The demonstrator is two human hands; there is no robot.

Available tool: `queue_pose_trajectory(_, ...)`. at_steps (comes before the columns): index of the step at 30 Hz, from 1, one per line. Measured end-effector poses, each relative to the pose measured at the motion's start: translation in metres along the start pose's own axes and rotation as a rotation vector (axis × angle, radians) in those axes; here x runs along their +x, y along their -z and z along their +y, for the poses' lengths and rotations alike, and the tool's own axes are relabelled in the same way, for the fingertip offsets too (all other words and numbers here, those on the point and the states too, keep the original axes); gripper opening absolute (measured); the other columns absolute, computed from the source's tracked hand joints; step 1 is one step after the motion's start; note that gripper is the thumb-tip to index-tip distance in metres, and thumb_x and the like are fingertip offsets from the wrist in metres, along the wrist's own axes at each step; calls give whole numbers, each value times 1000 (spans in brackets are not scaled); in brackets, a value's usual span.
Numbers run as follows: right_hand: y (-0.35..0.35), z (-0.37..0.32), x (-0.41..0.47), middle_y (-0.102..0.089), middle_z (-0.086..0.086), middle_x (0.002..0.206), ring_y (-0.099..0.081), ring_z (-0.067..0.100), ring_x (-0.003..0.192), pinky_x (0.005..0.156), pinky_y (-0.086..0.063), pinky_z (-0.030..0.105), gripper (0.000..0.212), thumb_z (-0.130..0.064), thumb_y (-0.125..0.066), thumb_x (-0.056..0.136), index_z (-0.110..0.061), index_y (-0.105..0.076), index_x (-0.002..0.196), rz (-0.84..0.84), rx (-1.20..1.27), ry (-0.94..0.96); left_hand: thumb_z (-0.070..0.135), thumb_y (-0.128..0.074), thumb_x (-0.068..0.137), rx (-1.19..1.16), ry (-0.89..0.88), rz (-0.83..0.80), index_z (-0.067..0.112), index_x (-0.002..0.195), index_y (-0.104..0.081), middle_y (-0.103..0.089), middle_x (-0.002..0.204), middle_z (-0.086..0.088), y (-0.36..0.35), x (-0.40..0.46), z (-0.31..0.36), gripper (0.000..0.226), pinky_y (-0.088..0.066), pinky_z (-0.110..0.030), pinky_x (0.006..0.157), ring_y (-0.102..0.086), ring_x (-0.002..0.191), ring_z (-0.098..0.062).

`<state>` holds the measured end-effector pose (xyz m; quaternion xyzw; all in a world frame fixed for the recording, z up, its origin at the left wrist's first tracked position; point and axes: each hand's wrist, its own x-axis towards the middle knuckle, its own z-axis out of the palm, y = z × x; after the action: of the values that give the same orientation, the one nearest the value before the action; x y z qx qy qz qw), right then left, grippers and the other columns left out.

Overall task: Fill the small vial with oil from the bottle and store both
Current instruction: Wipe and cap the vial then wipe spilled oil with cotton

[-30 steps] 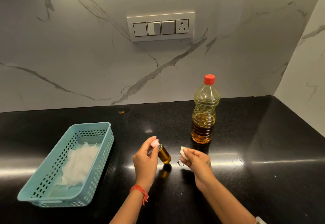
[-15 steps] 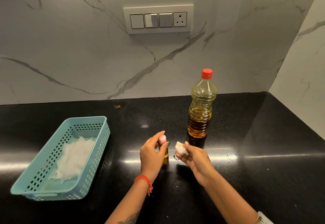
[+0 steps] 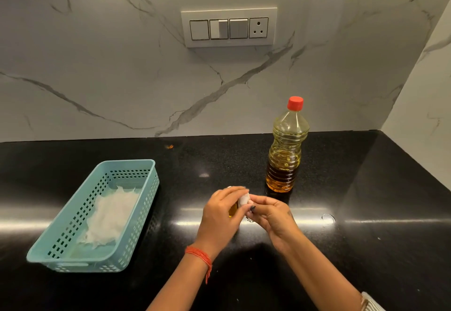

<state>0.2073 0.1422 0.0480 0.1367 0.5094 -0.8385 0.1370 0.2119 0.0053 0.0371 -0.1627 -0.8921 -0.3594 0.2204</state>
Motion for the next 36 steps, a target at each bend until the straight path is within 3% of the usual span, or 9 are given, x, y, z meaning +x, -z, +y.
queue_pose_trajectory(6,-3,-9,-1,-72,11,78,-69,16,69,65,-58,25,14,1,-58,85,-4,-63,97,-110,-91,27,18,-61,83,-135,38,45,20,106,-68,-65,100,13,6,5,6,25,-42,-5,84,-55,100,7)
queue_pose_trajectory(11,-6,-7,2,-71,15,94,-69,21,84,72,-58,28,20,0,-63,81,-7,-61,100,-91,-105,130,4,-63,83,-257,267,220,21,93,-71,-68,89,12,11,8,1,22,-47,-7,71,-62,87,3)
queue_pose_trajectory(15,0,14,15,-66,1,98,-64,16,92,76,-54,28,29,-11,-76,72,-19,-62,96,118,-563,309,5,-64,82,-293,445,342,23,86,-69,-68,81,12,15,6,-12,19,-48,-9,66,-63,77,-1)
queue_pose_trajectory(18,-3,26,27,-59,-7,105,-58,12,96,79,-50,26,49,-19,-81,65,-25,-57,108,122,-853,362,5,-65,81,-303,543,361,24,82,-67,-67,80,10,14,4,-19,20,-47,-6,67,-64,78,-3)
queue_pose_trajectory(21,-9,34,37,-57,-4,113,-54,11,103,85,-52,32,61,-24,-83,62,-26,-53,115,65,-978,399,7,-68,79,-305,603,353,25,80,-67,-69,81,7,10,1,-25,18,-47,-12,69,-65,80,-6)
queue_pose_trajectory(29,-11,39,52,-66,-5,95,-61,8,87,79,-52,28,38,-23,-79,68,-22,-61,102,46,-1043,490,8,-70,78,-312,638,330,24,80,-68,-70,81,7,3,-1,-33,16,-51,-12,68,-67,79,-5)
queue_pose_trajectory(33,-10,34,67,-67,-6,92,-61,9,86,79,-51,29,36,-23,-79,67,-23,-61,99,75,-1032,484,6,-70,78,-351,666,319,20,81,-70,-71,81,6,-3,1,-36,14,-56,-25,73,-68,78,-6)
queue_pose_trajectory(36,-14,24,81,-67,-3,94,-60,12,88,77,-47,27,36,-24,-78,70,-20,-61,101,97,-1073,482,6,-69,78,-388,686,316,20,80,-70,-72,80,5,-7,5,-37,14,-57,-27,73,-69,77,-8)
